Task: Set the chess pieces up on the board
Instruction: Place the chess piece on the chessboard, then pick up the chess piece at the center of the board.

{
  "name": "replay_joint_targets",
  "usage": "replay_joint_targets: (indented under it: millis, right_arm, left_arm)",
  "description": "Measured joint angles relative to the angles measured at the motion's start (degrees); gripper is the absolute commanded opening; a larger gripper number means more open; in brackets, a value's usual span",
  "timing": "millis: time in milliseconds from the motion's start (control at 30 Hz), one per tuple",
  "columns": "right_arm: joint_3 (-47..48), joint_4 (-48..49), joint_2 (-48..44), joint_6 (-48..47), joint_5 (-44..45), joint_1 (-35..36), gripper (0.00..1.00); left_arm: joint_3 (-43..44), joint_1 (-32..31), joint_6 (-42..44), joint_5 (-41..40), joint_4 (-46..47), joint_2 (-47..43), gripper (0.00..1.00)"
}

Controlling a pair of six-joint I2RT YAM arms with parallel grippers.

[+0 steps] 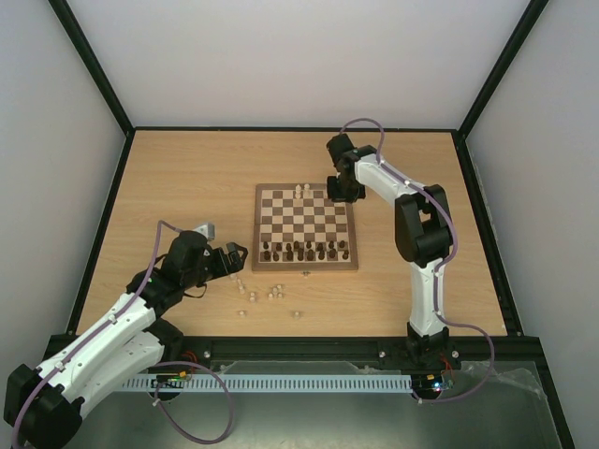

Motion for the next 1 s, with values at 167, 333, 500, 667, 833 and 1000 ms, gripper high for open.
replay_joint_targets:
  millis: [167,333,500,667,833,1000]
  right_arm:
    - [0.00,-0.04,0.22,-0.07,-0.39,0.00,0.22]
    - [-0.04,-0.09,0.22,-0.04,-0.72,0.00,0.34]
    - [-2.21,0.04,-1.92,0.04,-0.68,0.00,0.44]
    - [-10.99,0.83,-13.35,0.74,0.15,0.44,0.47]
    - [-21.92,3.04,-29.49,2.58,1.20,5.79,0.47]
    - [-33.88,5.66,-40.19,5.29,-0.35,20.11,0.46]
  left_arm:
    - [0.00,0.02,0.00,0.00,0.00,0.00,0.99]
    - [0.00,0.02,0.00,0.00,0.00,-0.02,0.99]
    - [0.00,0.15,0.00,0.00,0.00,-0.07,1.00]
    - [0.00,0.17,0.09,0.02,-0.02,-0.15,1.00]
    - [0.00,0.24,0.37,0.07,-0.02,-1.11,0.99]
    - [0.00,0.26,0.44,0.04,-0.04,-1.46,0.99]
